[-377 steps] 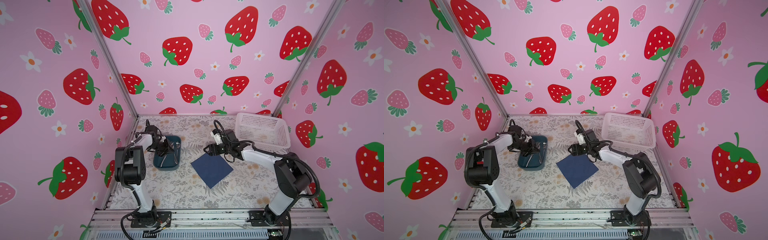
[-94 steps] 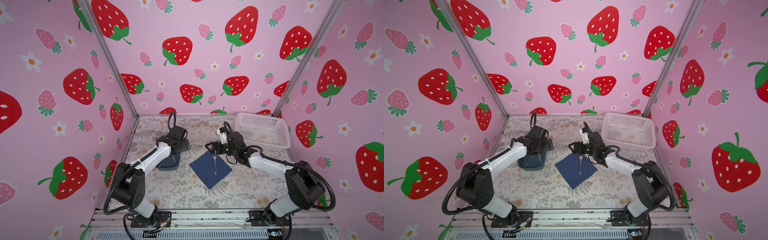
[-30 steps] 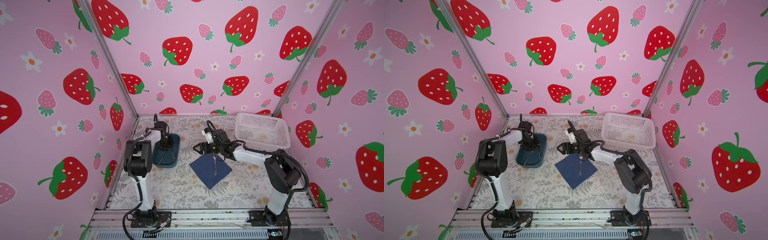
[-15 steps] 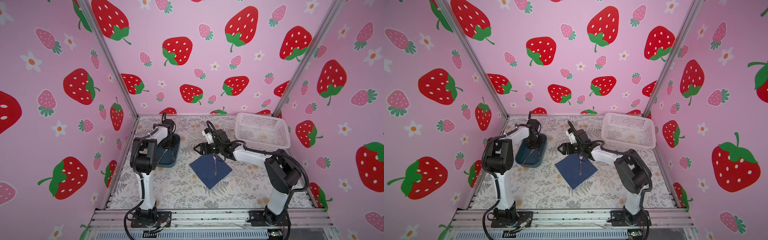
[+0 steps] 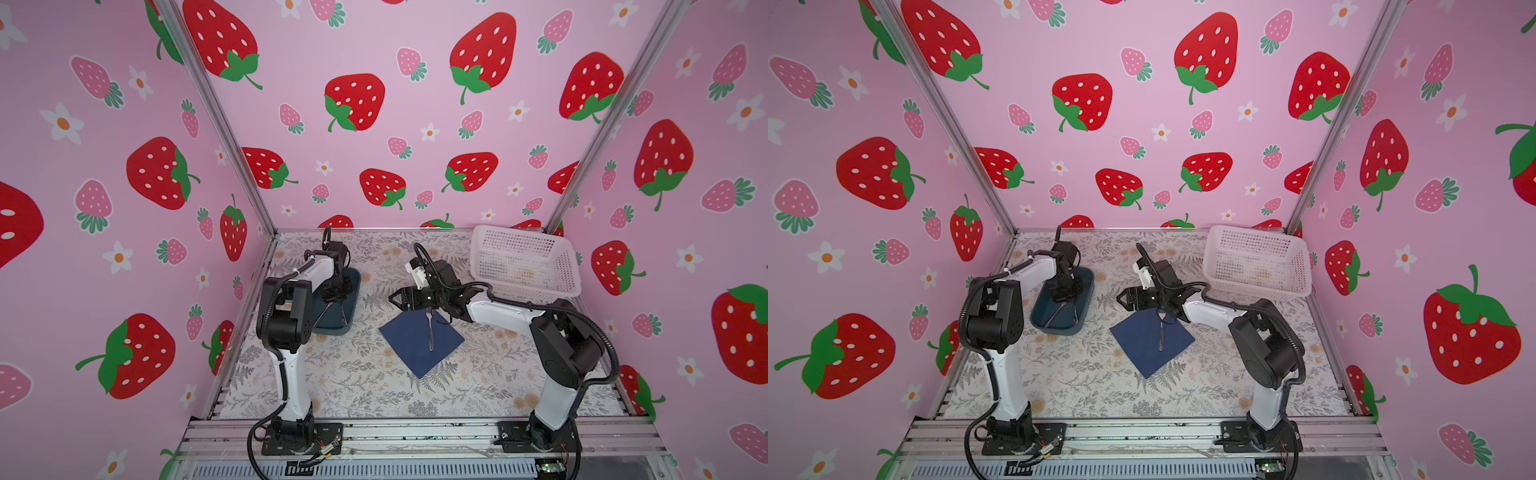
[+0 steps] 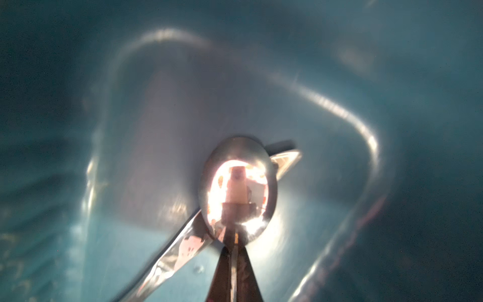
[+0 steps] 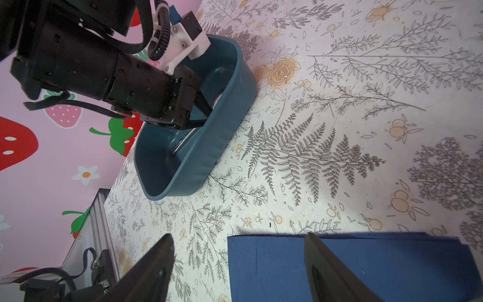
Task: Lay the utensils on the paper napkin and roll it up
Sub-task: 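Lower the left gripper and close it on the silver spoon in the tray, then lift the spoon with the left gripper while the right gripper reaches toward the tray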
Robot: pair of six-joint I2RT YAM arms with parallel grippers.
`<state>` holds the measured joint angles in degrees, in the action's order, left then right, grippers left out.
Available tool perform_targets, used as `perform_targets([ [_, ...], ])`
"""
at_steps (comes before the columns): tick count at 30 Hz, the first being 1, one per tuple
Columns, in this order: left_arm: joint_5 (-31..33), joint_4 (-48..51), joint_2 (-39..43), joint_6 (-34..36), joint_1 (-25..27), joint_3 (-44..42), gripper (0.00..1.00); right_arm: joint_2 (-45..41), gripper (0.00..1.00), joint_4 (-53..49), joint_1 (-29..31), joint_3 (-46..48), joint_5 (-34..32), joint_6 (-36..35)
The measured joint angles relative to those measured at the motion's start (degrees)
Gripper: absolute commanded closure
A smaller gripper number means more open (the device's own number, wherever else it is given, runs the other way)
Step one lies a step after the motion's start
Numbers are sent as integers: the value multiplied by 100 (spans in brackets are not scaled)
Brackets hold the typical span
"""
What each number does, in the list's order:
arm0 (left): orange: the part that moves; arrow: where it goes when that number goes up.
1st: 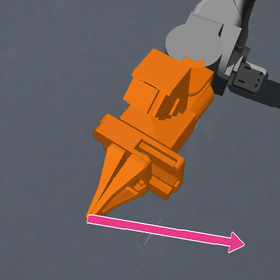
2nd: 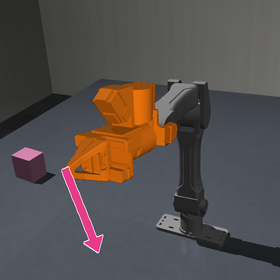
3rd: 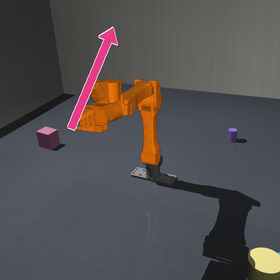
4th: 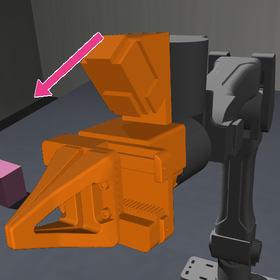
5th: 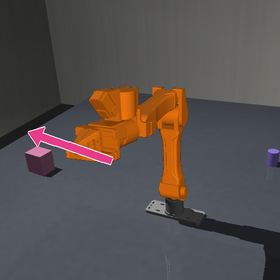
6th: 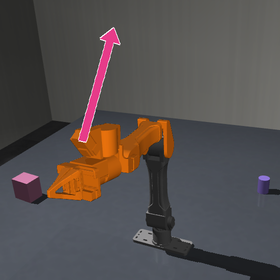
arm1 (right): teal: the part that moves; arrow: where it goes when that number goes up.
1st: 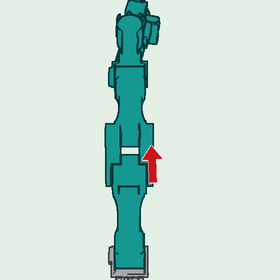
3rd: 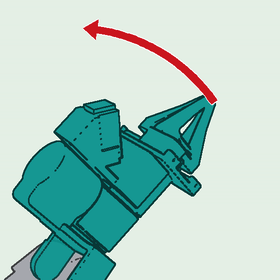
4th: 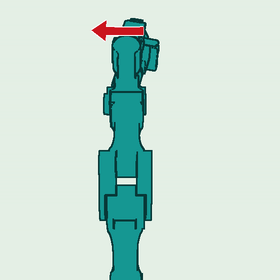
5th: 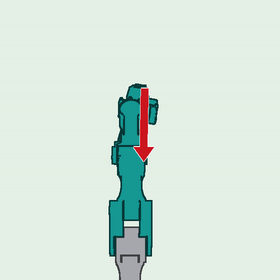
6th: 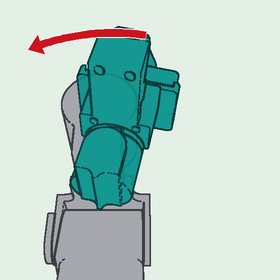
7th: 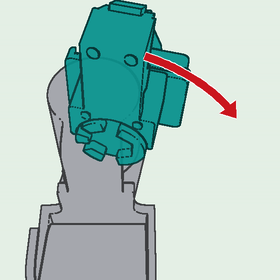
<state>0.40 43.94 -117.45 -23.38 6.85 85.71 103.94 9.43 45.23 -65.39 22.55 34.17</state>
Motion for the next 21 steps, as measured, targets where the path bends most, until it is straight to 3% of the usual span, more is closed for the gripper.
perform_targets([
  [14,-691,-754,1617,-448,-431,-1106,100,0,20,308,-2,11,273,98],
  [21,-1034,-929,1961,-566,-581,-1294,100,238,29,385,4,-299,752,223],
])
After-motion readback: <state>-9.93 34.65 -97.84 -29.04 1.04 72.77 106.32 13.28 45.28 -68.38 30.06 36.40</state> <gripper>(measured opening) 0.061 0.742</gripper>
